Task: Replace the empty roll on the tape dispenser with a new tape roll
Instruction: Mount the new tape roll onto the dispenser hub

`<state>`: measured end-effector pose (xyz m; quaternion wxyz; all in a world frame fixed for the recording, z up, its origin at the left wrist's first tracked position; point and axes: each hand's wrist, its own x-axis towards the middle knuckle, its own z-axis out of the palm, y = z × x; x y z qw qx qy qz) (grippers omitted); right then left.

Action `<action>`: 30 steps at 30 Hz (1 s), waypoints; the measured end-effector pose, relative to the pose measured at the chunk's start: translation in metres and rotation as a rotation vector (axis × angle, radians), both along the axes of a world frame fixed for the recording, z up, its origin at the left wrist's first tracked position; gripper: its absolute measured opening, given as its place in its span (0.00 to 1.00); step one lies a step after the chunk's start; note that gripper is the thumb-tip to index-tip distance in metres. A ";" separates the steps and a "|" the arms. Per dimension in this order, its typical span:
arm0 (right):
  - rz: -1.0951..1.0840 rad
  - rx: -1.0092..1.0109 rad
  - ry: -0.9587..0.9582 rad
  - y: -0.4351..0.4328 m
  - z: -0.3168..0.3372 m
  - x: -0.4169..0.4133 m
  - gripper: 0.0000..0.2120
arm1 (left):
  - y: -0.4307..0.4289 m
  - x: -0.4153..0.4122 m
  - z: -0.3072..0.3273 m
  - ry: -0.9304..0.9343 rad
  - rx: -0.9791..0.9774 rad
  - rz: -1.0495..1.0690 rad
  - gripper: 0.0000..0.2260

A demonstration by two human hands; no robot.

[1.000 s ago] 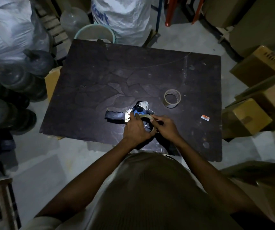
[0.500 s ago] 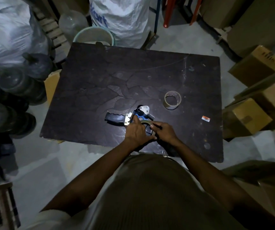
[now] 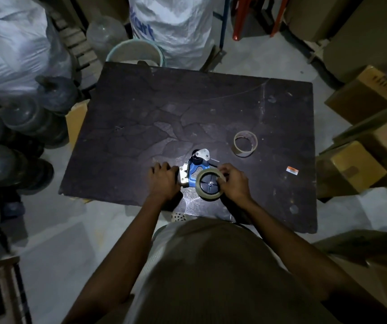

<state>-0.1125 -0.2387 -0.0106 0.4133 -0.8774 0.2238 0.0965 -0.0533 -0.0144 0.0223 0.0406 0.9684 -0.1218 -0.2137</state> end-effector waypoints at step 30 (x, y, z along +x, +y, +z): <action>0.357 -0.077 -0.032 0.014 0.006 -0.006 0.13 | -0.012 -0.022 -0.022 -0.371 -0.230 -0.293 0.15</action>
